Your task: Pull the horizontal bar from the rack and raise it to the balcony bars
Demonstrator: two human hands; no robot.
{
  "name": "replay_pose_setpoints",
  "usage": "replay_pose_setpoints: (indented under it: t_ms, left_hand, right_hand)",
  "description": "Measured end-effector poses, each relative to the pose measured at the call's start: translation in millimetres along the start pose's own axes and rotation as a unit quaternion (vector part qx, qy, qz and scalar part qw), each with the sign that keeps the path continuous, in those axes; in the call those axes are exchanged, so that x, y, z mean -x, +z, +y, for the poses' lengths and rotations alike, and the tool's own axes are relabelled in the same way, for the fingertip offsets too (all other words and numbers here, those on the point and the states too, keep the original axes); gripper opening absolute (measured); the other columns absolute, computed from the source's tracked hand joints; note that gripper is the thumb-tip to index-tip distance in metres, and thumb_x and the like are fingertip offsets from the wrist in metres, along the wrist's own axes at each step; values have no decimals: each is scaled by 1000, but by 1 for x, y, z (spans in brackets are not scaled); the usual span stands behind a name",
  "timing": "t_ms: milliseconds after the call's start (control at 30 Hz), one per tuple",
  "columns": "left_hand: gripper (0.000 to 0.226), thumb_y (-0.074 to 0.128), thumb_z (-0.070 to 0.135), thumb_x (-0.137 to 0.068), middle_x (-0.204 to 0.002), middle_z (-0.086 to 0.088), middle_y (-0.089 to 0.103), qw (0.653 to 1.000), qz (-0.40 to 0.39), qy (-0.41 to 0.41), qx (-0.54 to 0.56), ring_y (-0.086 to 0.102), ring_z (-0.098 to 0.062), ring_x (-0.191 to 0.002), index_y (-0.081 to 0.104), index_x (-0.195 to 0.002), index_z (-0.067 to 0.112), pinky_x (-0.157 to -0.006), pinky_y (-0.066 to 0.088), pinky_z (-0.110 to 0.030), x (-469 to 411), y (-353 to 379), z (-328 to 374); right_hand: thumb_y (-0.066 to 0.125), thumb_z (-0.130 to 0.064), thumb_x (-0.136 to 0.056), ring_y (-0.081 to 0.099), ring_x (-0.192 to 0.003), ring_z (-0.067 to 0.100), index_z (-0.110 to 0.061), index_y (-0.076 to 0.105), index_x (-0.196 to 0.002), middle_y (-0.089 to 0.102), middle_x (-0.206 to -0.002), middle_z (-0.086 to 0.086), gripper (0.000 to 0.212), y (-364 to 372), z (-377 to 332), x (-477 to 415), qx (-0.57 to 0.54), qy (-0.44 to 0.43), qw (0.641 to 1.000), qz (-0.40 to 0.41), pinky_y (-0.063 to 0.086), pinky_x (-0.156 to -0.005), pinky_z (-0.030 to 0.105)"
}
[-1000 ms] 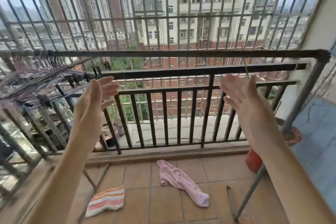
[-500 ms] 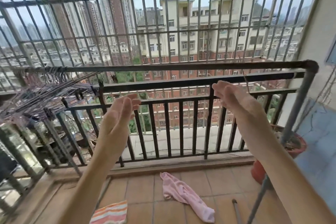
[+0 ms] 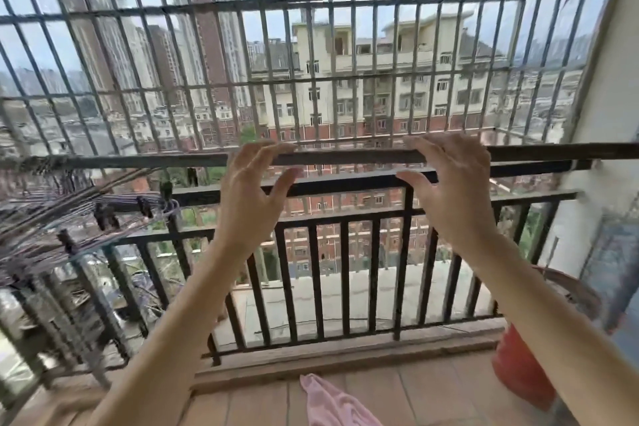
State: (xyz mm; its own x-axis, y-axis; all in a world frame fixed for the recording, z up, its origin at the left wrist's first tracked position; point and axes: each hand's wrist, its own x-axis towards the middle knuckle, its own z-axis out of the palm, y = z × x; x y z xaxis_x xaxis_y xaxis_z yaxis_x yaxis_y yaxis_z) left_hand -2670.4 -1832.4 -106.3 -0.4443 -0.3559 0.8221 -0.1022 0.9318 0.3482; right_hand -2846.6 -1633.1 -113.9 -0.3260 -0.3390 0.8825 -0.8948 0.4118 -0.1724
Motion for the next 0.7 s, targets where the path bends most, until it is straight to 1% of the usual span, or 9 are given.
replay_pose_setpoints:
  t_ms: [67, 133, 200, 267, 367, 467, 567, 633, 700]
  left_hand:
    - [43, 66, 36, -86, -130, 7, 54, 1000, -9, 21, -21, 43, -10, -125, 60, -126, 23, -111, 30, -36, -18, 6, -12]
    - [45, 70, 37, -82, -128, 2, 58, 998, -32, 26, -46, 44, -16, -125, 62, -123, 22, -108, 29, -35, -30, 12, -19]
    - [44, 70, 44, -76, -119, -2, 65, 996, -48, 25, -75, 49, -20, -118, 68, -114, 21, -103, 32, -34, -39, 18, -24]
    - [44, 70, 49, -72, -112, 0, 68, 993, -50, 24, -101, 51, -20, -114, 71, -106, 22, -104, 32, -42, -42, 25, -27]
    - [50, 73, 52, -69, -118, 1, 67, 990, -51, 50, -119, 51, -21, -117, 70, -109, 23, -109, 26, -43, -45, 36, -33]
    - [56, 70, 56, -67, -120, 0, 66, 988, -59, 72, -123, 52, -21, -118, 69, -112, 22, -110, 24, -42, -51, 49, -36]
    - [52, 69, 54, -68, -109, -1, 69, 991, -37, 73, -105, 54, -22, -111, 71, -106, 19, -108, 28, -45, -58, 60, -38]
    - [48, 70, 53, -68, -101, -2, 69, 991, -20, 84, -98, 55, -23, -105, 72, -101, 18, -103, 34, -54, -63, 66, -41]
    - [48, 70, 55, -69, -94, -3, 67, 988, -25, 109, -111, 54, -24, -98, 73, -98, 18, -100, 36, -54, -69, 71, -46]
  right_hand:
    - [81, -24, -76, 60, -110, 34, -9, 68, -123, 69, -113, 12, 51, 16, 13, -8, 39, -20, 999, 2, 29, -102, 36]
    - [81, -23, -76, 61, -107, 34, -8, 70, -118, 71, -108, 11, 46, 27, 25, -10, 64, -28, 997, 15, 30, -100, 36]
    - [80, -24, -76, 62, -100, 33, -9, 76, -104, 73, -97, 9, 32, 33, 36, -10, 56, -33, 998, 27, 32, -95, 36]
    - [78, -27, -77, 61, -94, 32, -12, 78, -96, 73, -87, 7, 23, 39, 46, -9, 51, -35, 998, 30, 33, -89, 37]
    - [81, -29, -76, 60, -95, 33, -15, 76, -103, 70, -90, 8, 30, 45, 62, -6, 86, -40, 994, 52, 32, -88, 37]
    - [83, -31, -75, 51, -101, 30, -16, 72, -113, 65, -98, 12, 42, 47, 79, -10, 108, -47, 990, 77, 33, -92, 40]
    - [79, -37, -77, 45, -104, 26, -17, 74, -110, 67, -98, 9, 39, 44, 89, -20, 123, -85, 983, 102, 32, -93, 39]
    - [76, -41, -77, 47, -108, 27, -17, 76, -107, 70, -98, 5, 37, 41, 92, -23, 139, -99, 979, 107, 32, -94, 41]
    - [76, -40, -79, 51, -111, 28, -18, 76, -107, 72, -100, 2, 36, 42, 93, -24, 150, -103, 978, 98, 37, -96, 47]
